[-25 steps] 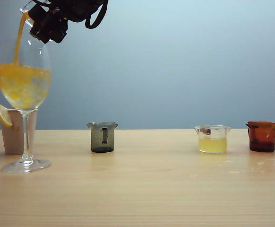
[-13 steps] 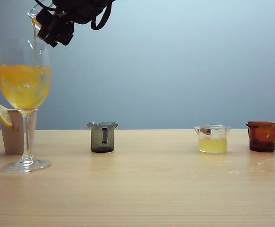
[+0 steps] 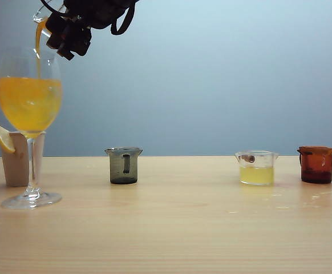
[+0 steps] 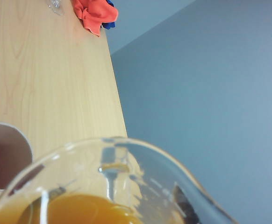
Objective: Pick up the second measuring cup from the left, pour the orange juice inside into the goblet, and finally put the measuring cup back in its original place.
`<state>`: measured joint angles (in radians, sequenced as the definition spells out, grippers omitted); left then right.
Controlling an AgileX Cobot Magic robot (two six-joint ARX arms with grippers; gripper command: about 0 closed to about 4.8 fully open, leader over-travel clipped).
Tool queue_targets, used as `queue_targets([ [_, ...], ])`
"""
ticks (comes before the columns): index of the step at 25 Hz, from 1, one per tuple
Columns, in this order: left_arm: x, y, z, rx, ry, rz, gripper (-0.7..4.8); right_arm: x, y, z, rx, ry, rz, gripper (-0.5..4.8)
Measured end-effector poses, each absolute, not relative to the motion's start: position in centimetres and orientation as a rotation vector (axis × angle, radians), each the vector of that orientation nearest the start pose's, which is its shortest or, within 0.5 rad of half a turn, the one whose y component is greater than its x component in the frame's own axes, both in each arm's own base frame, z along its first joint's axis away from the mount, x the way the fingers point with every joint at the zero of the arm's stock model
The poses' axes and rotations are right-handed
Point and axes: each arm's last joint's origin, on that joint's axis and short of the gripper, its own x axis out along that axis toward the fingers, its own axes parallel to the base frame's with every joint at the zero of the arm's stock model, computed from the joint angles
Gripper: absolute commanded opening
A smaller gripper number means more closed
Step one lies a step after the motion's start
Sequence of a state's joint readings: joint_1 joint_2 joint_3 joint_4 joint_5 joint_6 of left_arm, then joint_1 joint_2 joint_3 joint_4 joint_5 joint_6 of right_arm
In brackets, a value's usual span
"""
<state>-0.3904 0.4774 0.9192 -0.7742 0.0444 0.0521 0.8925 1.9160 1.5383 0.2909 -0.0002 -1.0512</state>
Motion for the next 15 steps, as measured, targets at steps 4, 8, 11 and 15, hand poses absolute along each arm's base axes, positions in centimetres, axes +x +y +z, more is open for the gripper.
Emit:
queue_targets([
  [4, 6.68, -2.89, 35.22, 0.108, 0.319, -0.439, -0.03, 28.58, 35.47, 30.90, -1.056, -0.416, 0.846, 1.56],
  [8, 6.68, -2.89, 35.22, 0.108, 0.319, -0.439, -0.03, 28.59, 35.47, 30.92, -1.086, -0.433, 0.840, 1.56],
  [11, 6.68, -2.89, 35.22, 0.108, 0.319, -0.439, -0.03, 28.58, 35.46, 30.95, -1.088, -0.436, 0.839, 1.56],
  [15, 6.68, -2.89, 35.22, 0.108, 0.319, -0.439, -0.03, 28.58, 35.46, 30.95, -1.097, -0.440, 0.837, 1.56],
])
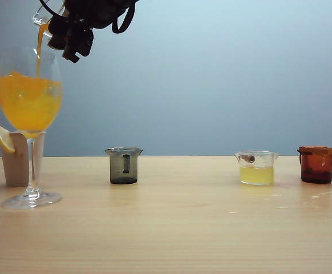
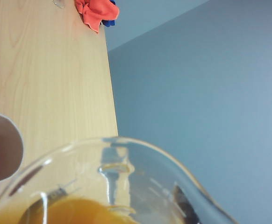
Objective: Pick up the second measuring cup from the left, pour the orange juice inside into the goblet, and finally put the measuring cup back in its original place.
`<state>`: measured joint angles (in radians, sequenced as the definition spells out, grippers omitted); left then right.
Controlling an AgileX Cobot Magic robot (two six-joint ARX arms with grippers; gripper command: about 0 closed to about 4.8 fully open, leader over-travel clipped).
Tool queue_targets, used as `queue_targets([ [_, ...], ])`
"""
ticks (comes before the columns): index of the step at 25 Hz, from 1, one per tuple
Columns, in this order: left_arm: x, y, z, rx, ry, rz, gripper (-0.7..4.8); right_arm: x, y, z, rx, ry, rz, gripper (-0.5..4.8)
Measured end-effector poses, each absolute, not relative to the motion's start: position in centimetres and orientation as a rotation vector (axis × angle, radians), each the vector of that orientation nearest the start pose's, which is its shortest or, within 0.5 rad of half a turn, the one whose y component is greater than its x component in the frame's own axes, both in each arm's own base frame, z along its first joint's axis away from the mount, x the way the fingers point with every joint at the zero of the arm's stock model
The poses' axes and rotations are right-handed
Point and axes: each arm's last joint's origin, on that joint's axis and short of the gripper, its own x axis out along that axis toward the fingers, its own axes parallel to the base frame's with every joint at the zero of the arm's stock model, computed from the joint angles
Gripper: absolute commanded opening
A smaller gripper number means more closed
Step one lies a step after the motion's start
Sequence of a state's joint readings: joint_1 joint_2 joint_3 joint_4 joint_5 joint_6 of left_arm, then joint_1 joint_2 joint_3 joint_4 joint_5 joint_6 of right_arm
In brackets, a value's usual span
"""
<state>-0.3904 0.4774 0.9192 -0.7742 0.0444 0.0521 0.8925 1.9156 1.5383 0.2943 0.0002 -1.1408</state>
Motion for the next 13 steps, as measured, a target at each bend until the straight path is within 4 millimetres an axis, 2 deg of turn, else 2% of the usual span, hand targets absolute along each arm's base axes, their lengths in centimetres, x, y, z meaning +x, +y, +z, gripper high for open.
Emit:
queue_targets([
  [13, 6.68, -2.89, 35.22, 0.108, 0.319, -0.439, -0.03, 28.60, 35.48, 31.33, -1.151, -0.507, 0.804, 1.56],
])
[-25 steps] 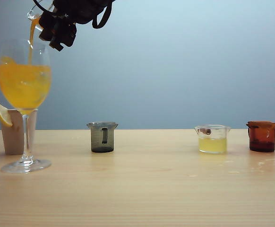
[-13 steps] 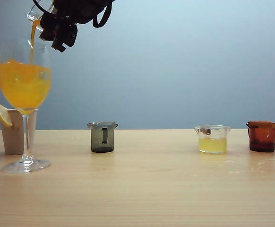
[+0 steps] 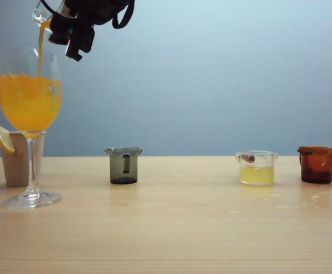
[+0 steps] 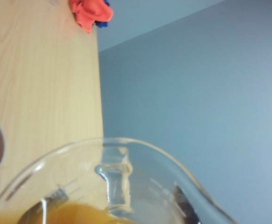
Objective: Pick up the second measuring cup from the left, pour the orange juice inside into the goblet, and finally put the measuring cup back in its original place.
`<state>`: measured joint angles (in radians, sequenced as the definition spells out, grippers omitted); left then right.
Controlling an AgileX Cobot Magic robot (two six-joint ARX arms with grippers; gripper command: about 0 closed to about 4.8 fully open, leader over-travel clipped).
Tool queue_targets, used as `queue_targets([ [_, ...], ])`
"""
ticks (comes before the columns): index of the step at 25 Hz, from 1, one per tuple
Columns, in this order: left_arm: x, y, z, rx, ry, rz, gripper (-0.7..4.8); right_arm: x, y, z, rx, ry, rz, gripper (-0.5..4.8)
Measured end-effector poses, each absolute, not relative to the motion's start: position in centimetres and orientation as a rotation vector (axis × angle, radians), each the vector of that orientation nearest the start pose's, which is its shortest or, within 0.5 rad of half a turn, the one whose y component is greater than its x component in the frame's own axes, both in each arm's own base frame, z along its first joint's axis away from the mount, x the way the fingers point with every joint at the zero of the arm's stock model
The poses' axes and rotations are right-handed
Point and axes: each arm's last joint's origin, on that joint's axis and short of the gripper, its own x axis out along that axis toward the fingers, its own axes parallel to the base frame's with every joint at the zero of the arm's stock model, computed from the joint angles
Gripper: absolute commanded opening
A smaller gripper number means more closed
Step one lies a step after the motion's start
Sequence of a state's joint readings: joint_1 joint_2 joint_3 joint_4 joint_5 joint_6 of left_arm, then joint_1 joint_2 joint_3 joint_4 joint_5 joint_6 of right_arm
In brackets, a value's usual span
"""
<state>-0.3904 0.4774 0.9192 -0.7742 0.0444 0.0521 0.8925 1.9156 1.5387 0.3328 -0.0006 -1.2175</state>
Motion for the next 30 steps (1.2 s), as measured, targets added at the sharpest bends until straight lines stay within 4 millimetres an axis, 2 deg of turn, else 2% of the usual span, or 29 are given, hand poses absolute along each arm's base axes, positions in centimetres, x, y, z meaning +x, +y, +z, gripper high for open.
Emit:
queue_targets([
  [10, 6.7, -2.9, 35.2, 0.108, 0.319, -0.439, -0.03, 27.7, 36.2, 31.5, -1.216, -0.567, 0.804, 1.56],
  [30, 6.7, -2.9, 35.2, 0.108, 0.319, -0.439, -0.03, 27.3, 36.5, 31.4, -1.357, -0.647, 0.780, 1.56],
])
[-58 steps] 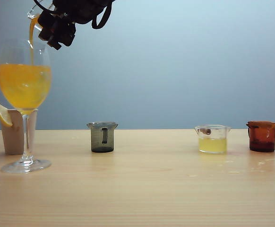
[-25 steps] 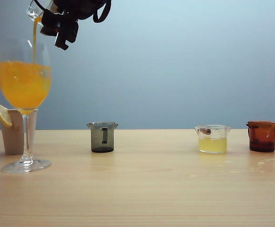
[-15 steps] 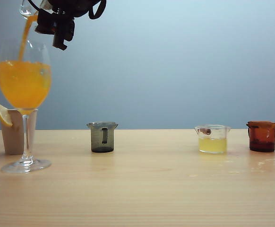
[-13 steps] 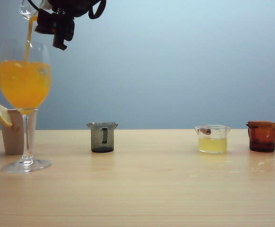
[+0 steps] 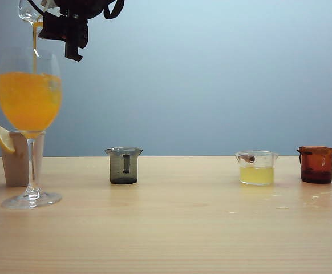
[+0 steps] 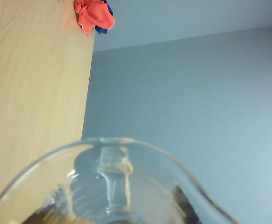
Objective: Pick up the second measuring cup from the left, pour the orange juice inside into the goblet, and finally put the measuring cup back in its original place.
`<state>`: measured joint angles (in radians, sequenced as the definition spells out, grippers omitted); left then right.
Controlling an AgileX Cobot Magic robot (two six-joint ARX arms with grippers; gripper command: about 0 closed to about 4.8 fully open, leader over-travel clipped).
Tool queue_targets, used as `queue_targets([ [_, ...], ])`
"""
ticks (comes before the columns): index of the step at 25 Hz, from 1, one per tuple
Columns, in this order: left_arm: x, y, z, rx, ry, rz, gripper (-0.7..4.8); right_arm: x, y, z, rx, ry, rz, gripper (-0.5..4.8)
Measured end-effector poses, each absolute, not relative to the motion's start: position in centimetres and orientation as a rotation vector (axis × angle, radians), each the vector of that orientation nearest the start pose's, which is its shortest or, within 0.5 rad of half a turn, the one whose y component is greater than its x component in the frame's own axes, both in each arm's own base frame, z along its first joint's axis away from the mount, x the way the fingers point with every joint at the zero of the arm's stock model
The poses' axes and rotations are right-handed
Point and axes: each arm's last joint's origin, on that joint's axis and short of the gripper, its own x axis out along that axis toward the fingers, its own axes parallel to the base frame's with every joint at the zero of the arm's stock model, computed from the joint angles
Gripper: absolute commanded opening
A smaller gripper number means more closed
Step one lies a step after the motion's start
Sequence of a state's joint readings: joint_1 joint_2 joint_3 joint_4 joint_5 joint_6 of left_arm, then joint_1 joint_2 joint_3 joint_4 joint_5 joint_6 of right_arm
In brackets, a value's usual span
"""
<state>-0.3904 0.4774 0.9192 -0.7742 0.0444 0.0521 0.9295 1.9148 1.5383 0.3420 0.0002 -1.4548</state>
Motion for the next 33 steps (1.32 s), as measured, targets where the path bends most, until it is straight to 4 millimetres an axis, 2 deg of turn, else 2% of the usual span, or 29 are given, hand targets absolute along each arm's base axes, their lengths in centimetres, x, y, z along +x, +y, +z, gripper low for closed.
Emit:
queue_targets([
  [33, 6.68, -2.89, 35.22, 0.108, 0.319, -0.439, -0.03, 27.10, 36.62, 31.44, -1.636, -0.818, 0.714, 1.56],
])
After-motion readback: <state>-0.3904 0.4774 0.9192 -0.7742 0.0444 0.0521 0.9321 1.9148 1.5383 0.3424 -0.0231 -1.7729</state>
